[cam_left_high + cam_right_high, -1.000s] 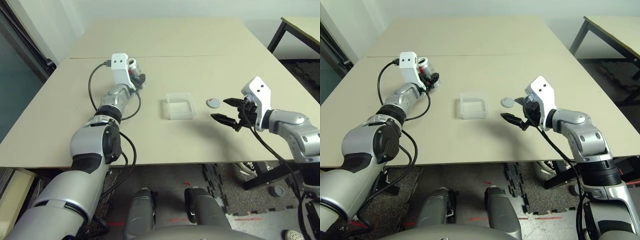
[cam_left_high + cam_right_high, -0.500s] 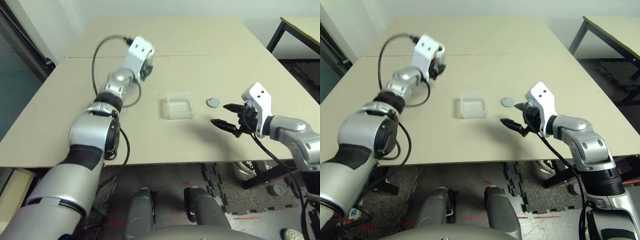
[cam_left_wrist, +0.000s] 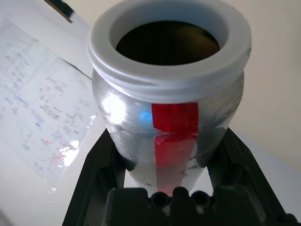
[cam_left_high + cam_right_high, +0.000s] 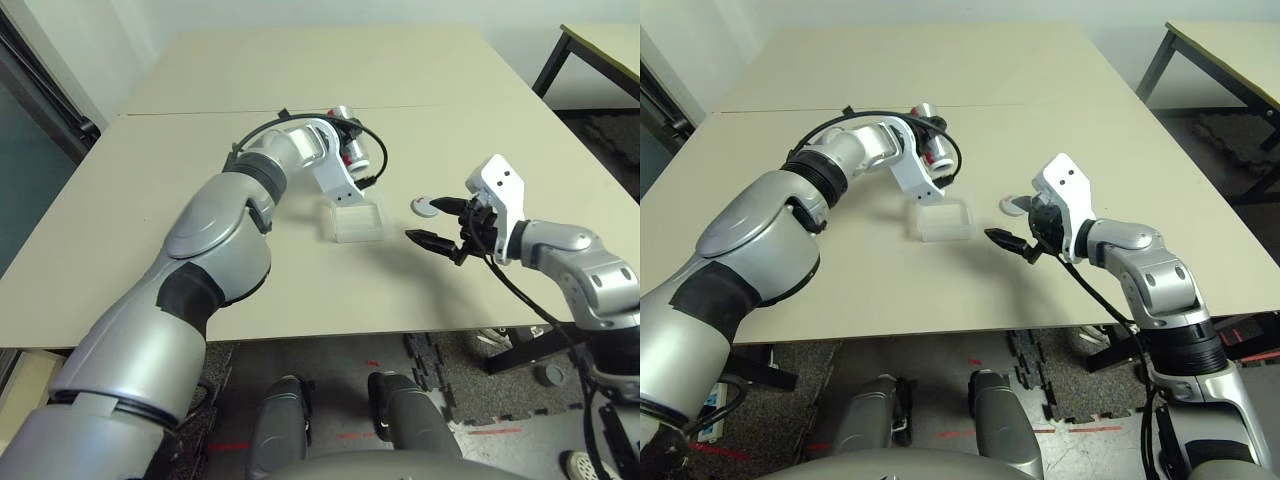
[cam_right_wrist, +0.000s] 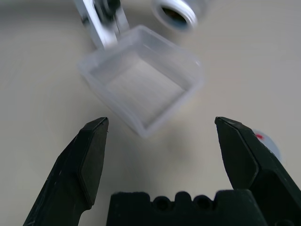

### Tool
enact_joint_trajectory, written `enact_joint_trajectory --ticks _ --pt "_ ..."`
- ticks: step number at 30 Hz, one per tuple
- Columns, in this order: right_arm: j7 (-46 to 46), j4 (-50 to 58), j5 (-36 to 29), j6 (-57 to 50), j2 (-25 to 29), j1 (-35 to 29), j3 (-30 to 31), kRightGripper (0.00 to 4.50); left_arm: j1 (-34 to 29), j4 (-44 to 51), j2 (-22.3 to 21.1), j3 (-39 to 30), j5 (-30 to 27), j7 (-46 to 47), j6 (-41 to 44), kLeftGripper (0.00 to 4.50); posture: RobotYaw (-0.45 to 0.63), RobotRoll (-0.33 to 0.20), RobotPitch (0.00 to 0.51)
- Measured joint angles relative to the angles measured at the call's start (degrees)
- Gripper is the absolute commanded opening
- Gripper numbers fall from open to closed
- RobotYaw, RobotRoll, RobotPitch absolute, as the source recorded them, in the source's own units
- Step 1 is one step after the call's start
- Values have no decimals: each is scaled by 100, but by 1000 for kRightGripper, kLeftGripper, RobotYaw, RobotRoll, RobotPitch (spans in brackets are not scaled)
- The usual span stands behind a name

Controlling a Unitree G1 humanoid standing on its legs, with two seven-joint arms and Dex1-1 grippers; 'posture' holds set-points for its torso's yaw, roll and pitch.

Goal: Pour the medicine from the bottle into the box.

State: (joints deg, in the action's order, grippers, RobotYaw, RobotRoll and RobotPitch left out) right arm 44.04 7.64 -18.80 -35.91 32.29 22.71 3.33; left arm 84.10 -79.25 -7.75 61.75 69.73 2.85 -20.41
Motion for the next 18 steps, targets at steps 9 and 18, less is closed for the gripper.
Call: enact_joint_trajectory --ticks 9,18 --pt "-17 -70 2 16 -36 66 38 4500 0 -14 32 -114 -103 -77 36 2544 -155 0 66" --pt "97 -253 6 45 19 175 49 4500 -29 -20 -176 359 351 206 126 2544 -121 0 70"
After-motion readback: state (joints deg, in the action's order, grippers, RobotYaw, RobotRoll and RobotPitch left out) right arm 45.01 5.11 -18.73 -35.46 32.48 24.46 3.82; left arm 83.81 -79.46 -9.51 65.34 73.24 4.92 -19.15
